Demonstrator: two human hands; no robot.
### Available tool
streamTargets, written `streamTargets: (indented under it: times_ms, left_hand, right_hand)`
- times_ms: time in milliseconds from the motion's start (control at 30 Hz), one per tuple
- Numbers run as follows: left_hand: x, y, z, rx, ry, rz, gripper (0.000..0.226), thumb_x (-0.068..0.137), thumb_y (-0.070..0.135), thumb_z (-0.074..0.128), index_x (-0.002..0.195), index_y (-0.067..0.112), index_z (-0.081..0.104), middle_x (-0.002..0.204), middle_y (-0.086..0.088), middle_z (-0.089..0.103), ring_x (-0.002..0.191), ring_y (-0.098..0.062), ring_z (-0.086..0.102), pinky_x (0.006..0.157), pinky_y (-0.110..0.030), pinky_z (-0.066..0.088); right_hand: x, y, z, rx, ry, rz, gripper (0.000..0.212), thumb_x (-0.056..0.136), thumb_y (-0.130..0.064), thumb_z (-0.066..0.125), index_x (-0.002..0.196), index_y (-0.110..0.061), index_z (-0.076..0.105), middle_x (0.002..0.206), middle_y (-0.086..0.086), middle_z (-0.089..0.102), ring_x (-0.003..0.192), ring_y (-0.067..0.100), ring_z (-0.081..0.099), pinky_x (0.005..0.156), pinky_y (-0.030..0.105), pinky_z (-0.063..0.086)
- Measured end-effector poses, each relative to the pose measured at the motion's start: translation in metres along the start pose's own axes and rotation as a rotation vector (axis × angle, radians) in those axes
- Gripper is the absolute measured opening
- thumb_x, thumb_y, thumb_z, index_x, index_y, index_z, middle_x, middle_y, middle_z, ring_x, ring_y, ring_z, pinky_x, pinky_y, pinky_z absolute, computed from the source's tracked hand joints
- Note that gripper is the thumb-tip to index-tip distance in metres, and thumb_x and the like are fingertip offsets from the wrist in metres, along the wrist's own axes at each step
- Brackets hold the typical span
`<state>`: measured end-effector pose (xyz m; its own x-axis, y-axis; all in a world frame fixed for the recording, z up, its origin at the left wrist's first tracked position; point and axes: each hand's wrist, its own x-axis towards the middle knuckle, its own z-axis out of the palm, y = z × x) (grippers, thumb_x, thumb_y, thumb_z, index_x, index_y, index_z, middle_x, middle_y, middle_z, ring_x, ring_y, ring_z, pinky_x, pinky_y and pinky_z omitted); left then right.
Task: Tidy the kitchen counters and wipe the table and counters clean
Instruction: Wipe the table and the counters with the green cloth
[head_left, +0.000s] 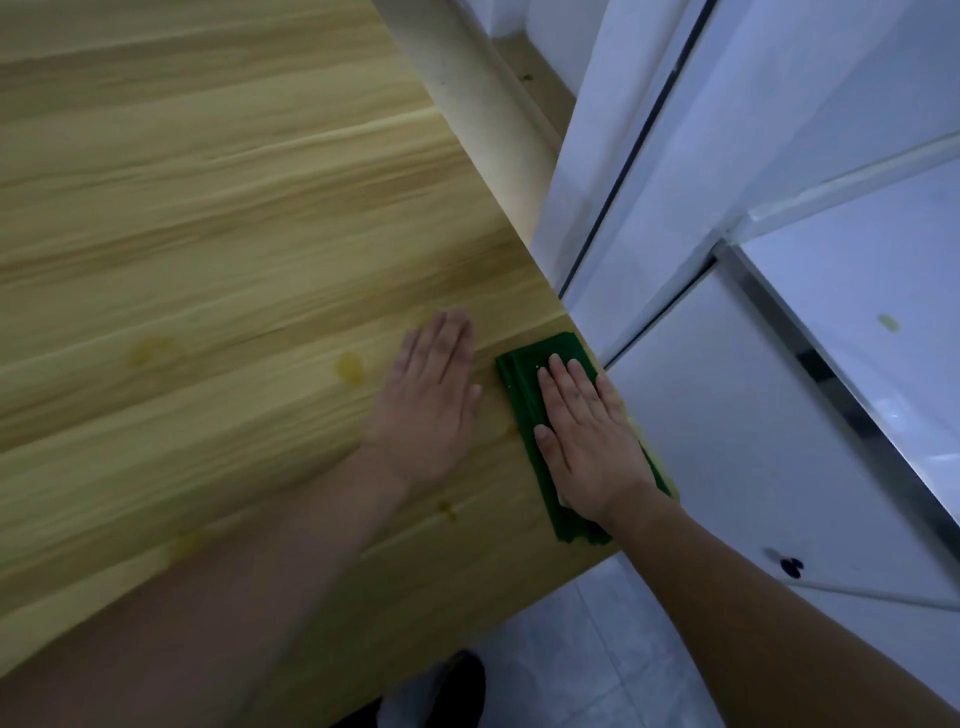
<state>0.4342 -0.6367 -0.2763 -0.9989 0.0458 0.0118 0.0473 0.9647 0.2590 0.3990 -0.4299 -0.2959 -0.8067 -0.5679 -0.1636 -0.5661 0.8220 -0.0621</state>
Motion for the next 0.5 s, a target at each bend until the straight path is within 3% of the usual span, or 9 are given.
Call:
streamTargets:
  times_ms: [67, 167, 233, 367, 500]
  left_hand:
    - [-0.023, 0.006, 0.005, -0.024, -0.075, 0.016, 0.058, 0.1, 0.022, 0.03, 0.153, 0.006, 0.012, 0.161, -0.008, 0.009, 0.148, -0.025, 0.009, 0.121, -0.041, 0.011]
    - [-0.039, 0.001, 0.005, -0.017, -0.267, 0.085, 0.069, 0.097, 0.011, 0.038, 0.153, 0.013, -0.003, 0.161, 0.001, -0.008, 0.147, -0.019, -0.001, 0.121, -0.032, 0.005]
    - [-0.045, -0.005, 0.0, 0.061, -0.327, 0.143, 0.069, 0.097, 0.01, 0.038, 0.154, 0.013, -0.001, 0.161, 0.001, -0.006, 0.147, -0.02, 0.003, 0.12, -0.032, 0.01]
    - [-0.06, -0.016, -0.012, 0.1, -0.352, 0.14, 0.061, 0.098, 0.009, 0.034, 0.154, 0.013, 0.009, 0.162, -0.001, 0.004, 0.147, -0.02, 0.009, 0.118, -0.034, 0.02]
    - [-0.064, -0.026, -0.017, 0.036, -0.277, 0.139, 0.064, 0.095, 0.005, 0.038, 0.153, 0.015, 0.015, 0.161, 0.001, 0.006, 0.148, -0.015, 0.009, 0.116, -0.022, 0.006]
  right_hand:
    - [-0.011, -0.001, 0.001, 0.011, 0.001, 0.005, 0.063, 0.099, -0.044, 0.003, 0.153, -0.011, 0.004, 0.159, 0.003, -0.006, 0.148, 0.017, -0.007, 0.119, 0.04, -0.004]
    - [-0.028, -0.003, 0.004, 0.032, -0.001, 0.012, 0.064, 0.098, -0.045, 0.002, 0.153, -0.012, 0.003, 0.159, 0.002, -0.005, 0.148, 0.017, -0.007, 0.119, 0.041, -0.004]
    - [-0.035, -0.003, 0.004, 0.052, 0.005, 0.019, 0.064, 0.098, -0.045, 0.002, 0.153, -0.012, 0.004, 0.159, 0.002, -0.003, 0.148, 0.017, -0.006, 0.119, 0.042, -0.003]
    - [-0.04, -0.001, 0.003, 0.073, -0.004, 0.023, 0.064, 0.098, -0.046, 0.002, 0.153, -0.014, 0.005, 0.16, 0.0, -0.003, 0.147, 0.015, -0.009, 0.119, 0.044, -0.004]
    - [-0.033, 0.005, 0.0, 0.09, -0.033, 0.017, 0.064, 0.097, -0.046, 0.004, 0.154, -0.018, 0.0, 0.159, -0.003, -0.01, 0.146, 0.014, -0.015, 0.119, 0.044, -0.007]
